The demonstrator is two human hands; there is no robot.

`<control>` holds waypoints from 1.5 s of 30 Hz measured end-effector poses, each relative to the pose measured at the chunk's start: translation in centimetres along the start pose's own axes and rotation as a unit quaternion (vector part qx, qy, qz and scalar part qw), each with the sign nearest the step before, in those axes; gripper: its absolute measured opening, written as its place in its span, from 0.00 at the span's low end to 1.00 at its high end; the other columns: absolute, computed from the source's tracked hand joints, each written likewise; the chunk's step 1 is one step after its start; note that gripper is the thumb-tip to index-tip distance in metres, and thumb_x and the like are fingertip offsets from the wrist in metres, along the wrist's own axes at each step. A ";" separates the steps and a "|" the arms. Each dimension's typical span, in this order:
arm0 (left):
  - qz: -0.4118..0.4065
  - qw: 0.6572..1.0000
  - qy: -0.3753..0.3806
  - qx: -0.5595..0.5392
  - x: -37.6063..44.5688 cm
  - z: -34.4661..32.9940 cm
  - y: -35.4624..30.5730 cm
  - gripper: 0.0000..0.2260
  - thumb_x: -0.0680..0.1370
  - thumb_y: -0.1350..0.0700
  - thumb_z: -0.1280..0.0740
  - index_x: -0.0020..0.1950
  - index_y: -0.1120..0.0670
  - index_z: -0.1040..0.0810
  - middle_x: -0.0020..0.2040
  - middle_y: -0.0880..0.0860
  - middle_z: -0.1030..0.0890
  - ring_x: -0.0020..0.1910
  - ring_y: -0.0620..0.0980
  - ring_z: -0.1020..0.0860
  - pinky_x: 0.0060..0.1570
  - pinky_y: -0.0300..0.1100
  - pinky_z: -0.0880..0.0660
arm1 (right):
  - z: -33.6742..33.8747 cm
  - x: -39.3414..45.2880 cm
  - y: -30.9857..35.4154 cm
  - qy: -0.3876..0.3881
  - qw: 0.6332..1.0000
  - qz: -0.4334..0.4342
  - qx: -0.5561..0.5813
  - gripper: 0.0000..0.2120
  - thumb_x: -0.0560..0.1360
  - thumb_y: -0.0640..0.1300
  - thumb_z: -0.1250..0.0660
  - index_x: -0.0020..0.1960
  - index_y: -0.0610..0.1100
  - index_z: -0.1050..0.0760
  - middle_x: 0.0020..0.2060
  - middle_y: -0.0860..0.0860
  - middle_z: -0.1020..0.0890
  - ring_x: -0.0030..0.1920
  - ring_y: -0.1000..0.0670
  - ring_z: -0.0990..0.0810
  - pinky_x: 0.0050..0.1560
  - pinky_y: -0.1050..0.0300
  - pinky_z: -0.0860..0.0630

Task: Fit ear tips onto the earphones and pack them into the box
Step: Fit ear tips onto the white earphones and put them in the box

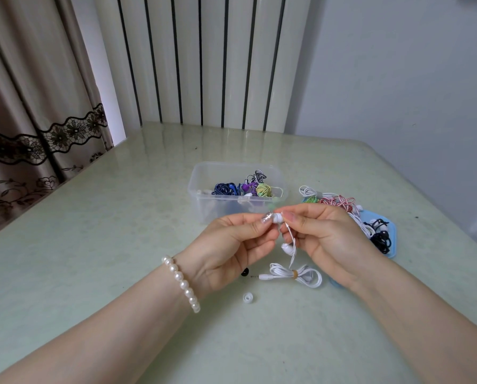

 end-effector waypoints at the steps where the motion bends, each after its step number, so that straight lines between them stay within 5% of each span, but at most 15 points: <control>1: 0.004 1.000 0.002 -0.003 0.0 0.0 0.0 0.06 0.64 0.62 0.32 0.38 0.61 0.19 0.33 0.54 0.17 0.29 0.43 0.19 0.32 0.34 0.21 | 0.0 0.0 0.0 0.003 1.000 -0.002 0.004 0.08 0.61 0.39 0.33 0.38 0.37 0.19 0.29 0.45 0.21 0.28 0.52 0.24 0.31 0.63 0.26; 6: 0.012 1.000 0.017 0.006 0.0 -0.2 0.1 0.05 0.63 0.62 0.33 0.31 0.58 0.17 0.31 0.53 0.18 0.28 0.41 0.20 0.30 0.33 0.22 | -0.6 -0.1 0.0 0.024 0.999 -0.008 0.026 0.08 0.58 0.41 0.29 0.35 0.38 0.18 0.28 0.44 0.21 0.28 0.51 0.24 0.28 0.62 0.26; 14: 0.047 0.998 0.038 -0.011 -0.1 -0.4 0.0 0.06 0.63 0.64 0.34 0.33 0.60 0.17 0.32 0.54 0.17 0.28 0.42 0.20 0.31 0.33 0.22 | -0.5 -0.4 1.0 0.033 0.999 0.009 -0.007 0.07 0.62 0.37 0.33 0.37 0.36 0.19 0.31 0.42 0.20 0.29 0.52 0.24 0.29 0.62 0.26; 25: -0.041 0.999 -0.006 0.006 -0.2 1.2 -3.4 0.07 0.69 0.63 0.34 0.34 0.60 0.17 0.32 0.54 0.18 0.29 0.44 0.19 0.34 0.35 0.21 | -1.2 0.7 5.0 -0.025 0.998 0.041 -0.045 0.08 0.64 0.36 0.32 0.42 0.35 0.21 0.28 0.46 0.19 0.28 0.53 0.24 0.31 0.64 0.25; 34: -0.093 0.948 -0.099 0.287 0.2 5.6 -5.9 0.06 0.71 0.70 0.32 0.36 0.62 0.20 0.27 0.53 0.20 0.26 0.45 0.22 0.31 0.35 0.22 | -5.0 5.7 13.2 -0.058 0.985 0.138 -0.085 0.03 0.72 0.34 0.33 0.42 0.39 0.21 0.28 0.49 0.19 0.29 0.54 0.21 0.32 0.64 0.25; 39: -0.086 0.896 -0.108 0.423 0.7 5.7 -5.4 0.11 0.70 0.72 0.31 0.32 0.58 0.22 0.23 0.48 0.21 0.24 0.41 0.23 0.27 0.31 0.26 | -6.0 8.8 11.7 -0.103 0.978 0.133 -0.127 0.04 0.72 0.33 0.33 0.41 0.38 0.22 0.31 0.47 0.19 0.29 0.53 0.21 0.32 0.62 0.24; 45: -0.080 0.875 -0.105 0.465 0.9 6.0 -5.3 0.11 0.69 0.69 0.30 0.31 0.56 0.21 0.25 0.48 0.21 0.24 0.40 0.23 0.27 0.31 0.28 | -6.0 10.8 7.6 -0.141 0.972 0.075 -0.175 0.02 0.70 0.33 0.30 0.40 0.36 0.22 0.35 0.42 0.18 0.31 0.48 0.19 0.29 0.61 0.22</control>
Point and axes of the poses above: each hand's wrist, its own x-axis towards the middle knuckle, its own z-axis out of the back of the hand, y = z × x, the point moved 6 cm from there along x, towards the middle knuckle
